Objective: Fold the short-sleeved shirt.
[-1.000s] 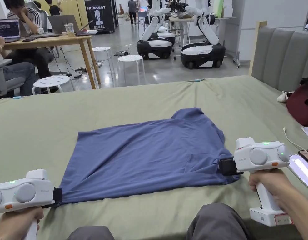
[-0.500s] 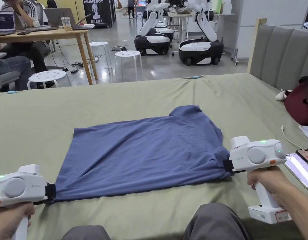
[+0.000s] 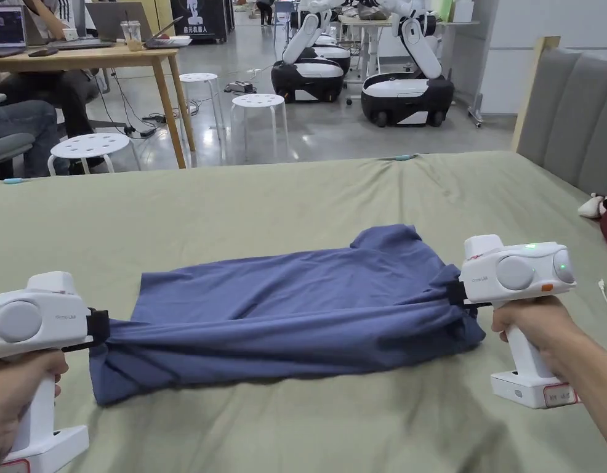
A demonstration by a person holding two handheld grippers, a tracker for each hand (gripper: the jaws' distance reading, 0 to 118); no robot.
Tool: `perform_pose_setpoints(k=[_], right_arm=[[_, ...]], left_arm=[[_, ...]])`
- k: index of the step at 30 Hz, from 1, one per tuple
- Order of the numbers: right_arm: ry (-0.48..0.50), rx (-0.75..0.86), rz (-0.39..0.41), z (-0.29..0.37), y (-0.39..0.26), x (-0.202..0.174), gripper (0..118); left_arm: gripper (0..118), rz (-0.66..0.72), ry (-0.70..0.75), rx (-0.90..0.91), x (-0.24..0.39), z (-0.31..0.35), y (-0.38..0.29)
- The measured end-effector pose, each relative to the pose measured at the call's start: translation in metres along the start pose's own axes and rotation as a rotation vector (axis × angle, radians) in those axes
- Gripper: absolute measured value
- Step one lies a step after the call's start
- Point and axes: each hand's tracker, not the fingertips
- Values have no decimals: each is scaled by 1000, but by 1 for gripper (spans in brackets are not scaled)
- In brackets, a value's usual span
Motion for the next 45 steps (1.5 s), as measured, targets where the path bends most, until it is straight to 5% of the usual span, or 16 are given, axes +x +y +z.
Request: perform_pose_setpoints(k=[10,11,12,13,14,15,18,22,24,25,27,28,37,41,45], right_arm=[[25,-83,-89,-103,18,31,8],[22,-90,-90,-107,18,32,18],[18,-92,-83,-107,17,31,37],[-1,-84,-50,-105,17,30,68],[-46,-81,-12,-99,16,24,107],[-77,-98,14,-96,15,23,118],[-61,-53,2,-72,2,19,113],[-81,-30,4,-44,-16,13,112],[-87,-73,7,-32,-22,11,102],[-89,-71,1,-27,-26,10,85],[-88,-46,-12,-15,-32,7,15],[-90,-44,-21,-11,-35,7,1],[-61,-2,-12,14,-40,2,0],[-56,3,-23,12,-38,5,0],[-39,-15,-47,5,-40,14,0]], left_arm=[[6,25,42,-73,3,-78,5],[9,23,46,-79,4,-81,4],[20,20,50,-82,7,-81,1],[44,21,48,-67,7,-80,-1],[85,23,46,-49,7,-77,-3],[110,29,57,-48,7,-75,-3],[118,68,95,15,5,-53,-9],[115,60,130,77,5,-16,-18],[109,43,119,57,5,-2,-24],[94,31,108,47,5,5,-28],[20,-9,95,58,9,18,-38],[0,-41,105,63,10,23,-42],[0,-90,70,60,13,30,-49],[81,-72,42,-15,13,5,-48],[78,-87,74,-67,16,-27,-52]])
